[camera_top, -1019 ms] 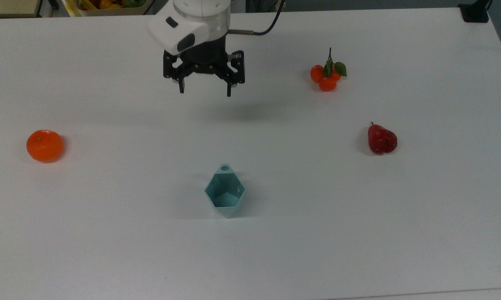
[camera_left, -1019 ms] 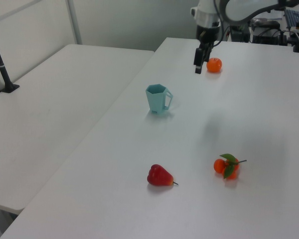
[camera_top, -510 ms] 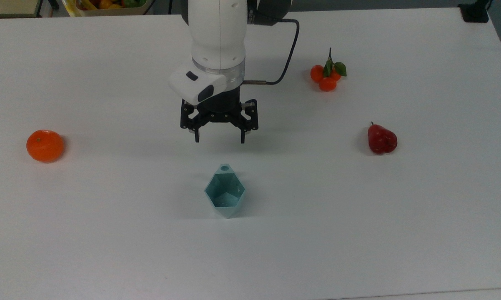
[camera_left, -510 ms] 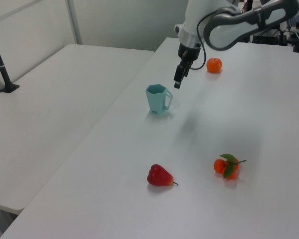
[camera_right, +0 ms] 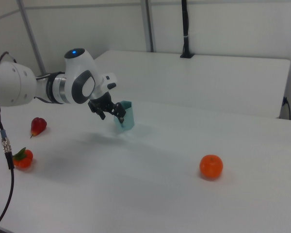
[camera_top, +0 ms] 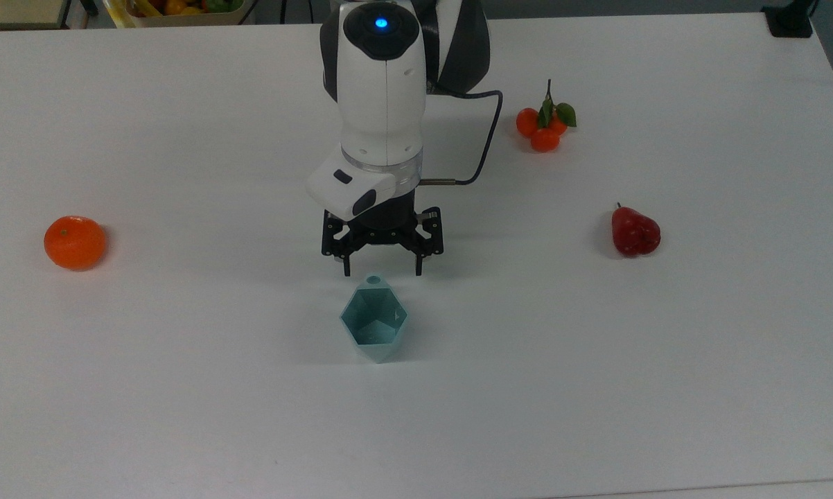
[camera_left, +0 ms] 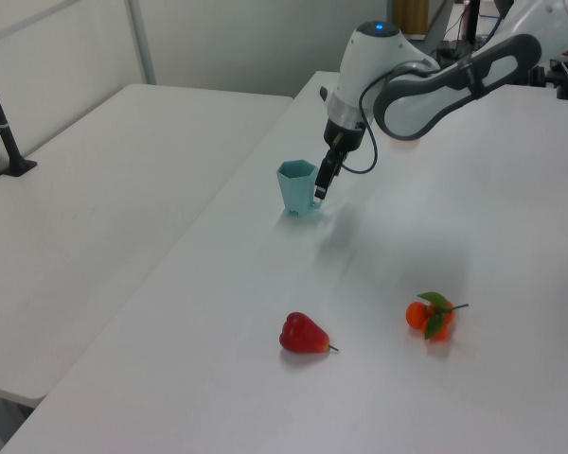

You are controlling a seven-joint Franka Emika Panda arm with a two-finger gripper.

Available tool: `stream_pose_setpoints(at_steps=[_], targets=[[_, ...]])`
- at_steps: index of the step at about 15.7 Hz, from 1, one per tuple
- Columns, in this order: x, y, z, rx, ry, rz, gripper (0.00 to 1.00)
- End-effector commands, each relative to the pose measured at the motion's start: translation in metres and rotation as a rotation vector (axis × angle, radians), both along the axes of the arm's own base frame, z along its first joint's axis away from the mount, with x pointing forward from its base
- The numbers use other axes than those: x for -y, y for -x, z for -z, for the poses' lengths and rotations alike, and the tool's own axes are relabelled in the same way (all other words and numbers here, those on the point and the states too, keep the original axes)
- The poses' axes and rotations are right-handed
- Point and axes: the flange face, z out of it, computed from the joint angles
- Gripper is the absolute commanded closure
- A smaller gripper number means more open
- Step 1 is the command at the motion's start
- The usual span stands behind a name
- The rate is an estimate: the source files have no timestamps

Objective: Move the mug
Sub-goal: 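Close the gripper on the teal mug's rim, then lift the teal mug and carry it toward the tangerine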

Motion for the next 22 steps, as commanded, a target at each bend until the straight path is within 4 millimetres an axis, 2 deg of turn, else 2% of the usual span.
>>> stream_pose_setpoints(at_steps=[1,3,6,7,9,12,15,17,19,22], targets=[[0.004,-0.01,0.015,0.041,0.001,0.016,0.07],[0.006,-0.011,0.023,0.041,0.001,0.019,0.16],[0.005,-0.01,0.025,0.038,0.0,0.022,0.4],[0.006,-0.01,0.025,0.039,0.0,0.024,0.47],[0.007,-0.011,0.023,0.042,-0.003,0.027,0.51],[0.008,-0.011,0.022,0.044,-0.001,0.027,0.74],[0.009,-0.011,0.018,0.05,-0.002,0.028,0.92],[0.009,-0.01,0.008,0.06,0.001,0.026,0.95],[0.016,-0.003,-0.014,0.073,-0.001,0.035,0.95],[0.022,0.024,-0.042,0.074,0.0,0.038,0.95]])
